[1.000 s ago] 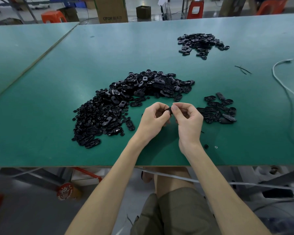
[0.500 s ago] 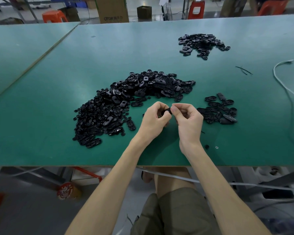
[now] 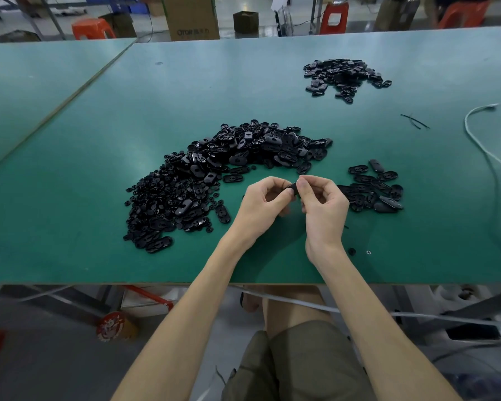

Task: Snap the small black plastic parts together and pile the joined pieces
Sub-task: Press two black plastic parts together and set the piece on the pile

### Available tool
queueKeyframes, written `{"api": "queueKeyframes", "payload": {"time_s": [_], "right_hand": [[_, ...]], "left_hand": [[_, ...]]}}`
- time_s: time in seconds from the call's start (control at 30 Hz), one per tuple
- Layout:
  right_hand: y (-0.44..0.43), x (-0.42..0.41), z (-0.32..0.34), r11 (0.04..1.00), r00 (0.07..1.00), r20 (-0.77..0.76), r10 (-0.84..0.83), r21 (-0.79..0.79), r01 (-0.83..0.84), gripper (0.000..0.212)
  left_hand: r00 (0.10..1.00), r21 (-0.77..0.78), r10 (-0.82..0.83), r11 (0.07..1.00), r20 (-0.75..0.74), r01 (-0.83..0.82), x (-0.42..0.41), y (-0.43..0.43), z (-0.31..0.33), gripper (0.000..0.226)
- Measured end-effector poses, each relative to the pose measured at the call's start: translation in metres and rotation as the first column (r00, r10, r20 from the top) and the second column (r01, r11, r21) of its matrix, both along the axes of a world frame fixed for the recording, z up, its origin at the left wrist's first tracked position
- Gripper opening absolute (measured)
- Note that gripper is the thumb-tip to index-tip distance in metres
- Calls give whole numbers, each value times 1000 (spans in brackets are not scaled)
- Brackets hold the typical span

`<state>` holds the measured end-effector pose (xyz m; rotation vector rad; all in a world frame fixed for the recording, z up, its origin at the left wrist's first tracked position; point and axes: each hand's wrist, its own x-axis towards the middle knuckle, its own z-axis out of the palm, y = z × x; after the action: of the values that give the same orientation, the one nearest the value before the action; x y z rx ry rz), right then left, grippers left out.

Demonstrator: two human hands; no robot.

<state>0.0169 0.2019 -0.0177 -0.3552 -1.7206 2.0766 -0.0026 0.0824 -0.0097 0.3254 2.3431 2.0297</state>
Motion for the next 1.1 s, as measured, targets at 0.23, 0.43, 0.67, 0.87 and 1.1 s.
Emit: {"api": "queueKeyframes", "payload": {"time_s": [0.23, 0.43, 0.67, 0.87, 1.1], "right_hand": [[0, 0, 1, 1000, 1000, 0, 25, 6, -25, 9], [0, 1, 1, 1000, 1000, 7, 27, -12, -26, 4], [-2, -2, 0, 1000, 999, 44, 14, -3, -14, 13], [-1, 0, 1, 991, 997, 34, 73, 110, -76, 15], [5, 8, 1, 917, 986, 18, 164, -371, -146, 27]], "left_hand": [[999, -39, 33, 999, -2, -33, 1, 1, 2, 4], [999, -15, 44, 999, -7, -45, 1, 0, 1, 6], [971, -28, 178, 983, -157, -184, 3, 10, 13, 4], [945, -235, 28, 966, -326, -110, -1, 52, 42, 10], [952, -417, -73, 907, -297, -61, -4, 89, 49, 23]]}}
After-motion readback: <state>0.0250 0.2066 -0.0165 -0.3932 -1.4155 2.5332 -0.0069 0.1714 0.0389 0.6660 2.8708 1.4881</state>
